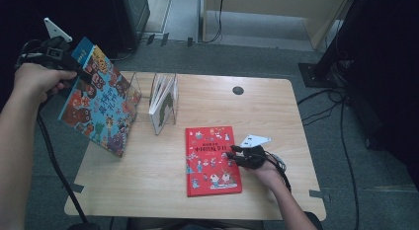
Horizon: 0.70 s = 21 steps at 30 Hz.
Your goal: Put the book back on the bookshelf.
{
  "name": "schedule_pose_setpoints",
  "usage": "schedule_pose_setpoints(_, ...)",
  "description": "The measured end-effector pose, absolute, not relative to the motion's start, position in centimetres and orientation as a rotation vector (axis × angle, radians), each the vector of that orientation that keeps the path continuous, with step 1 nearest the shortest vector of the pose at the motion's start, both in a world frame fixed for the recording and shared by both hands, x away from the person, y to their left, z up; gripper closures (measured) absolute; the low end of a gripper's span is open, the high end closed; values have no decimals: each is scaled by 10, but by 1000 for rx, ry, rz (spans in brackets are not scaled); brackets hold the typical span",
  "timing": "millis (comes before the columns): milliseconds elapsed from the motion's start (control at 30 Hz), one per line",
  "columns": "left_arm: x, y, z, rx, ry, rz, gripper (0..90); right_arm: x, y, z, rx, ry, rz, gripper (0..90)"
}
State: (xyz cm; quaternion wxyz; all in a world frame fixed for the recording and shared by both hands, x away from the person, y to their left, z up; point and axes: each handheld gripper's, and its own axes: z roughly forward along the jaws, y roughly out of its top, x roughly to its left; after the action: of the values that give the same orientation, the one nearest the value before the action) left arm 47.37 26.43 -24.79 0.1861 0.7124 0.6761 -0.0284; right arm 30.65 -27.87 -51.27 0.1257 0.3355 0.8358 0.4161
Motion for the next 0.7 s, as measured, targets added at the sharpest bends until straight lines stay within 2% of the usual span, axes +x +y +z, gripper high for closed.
schedule_pose_setpoints(467,479,269,-253,1986,1865,-57,806,306,-279,-513,976,2434,1213,639)
schedule_pose_setpoints(567,477,271,-247,1969,1821,-82,763,306,-279,-513,975,2434,1216,639)
schedule_pose_setpoints(700,474,274,-239,1981,1824,-46,684,306,-279,-513,976,2433,1217,636)
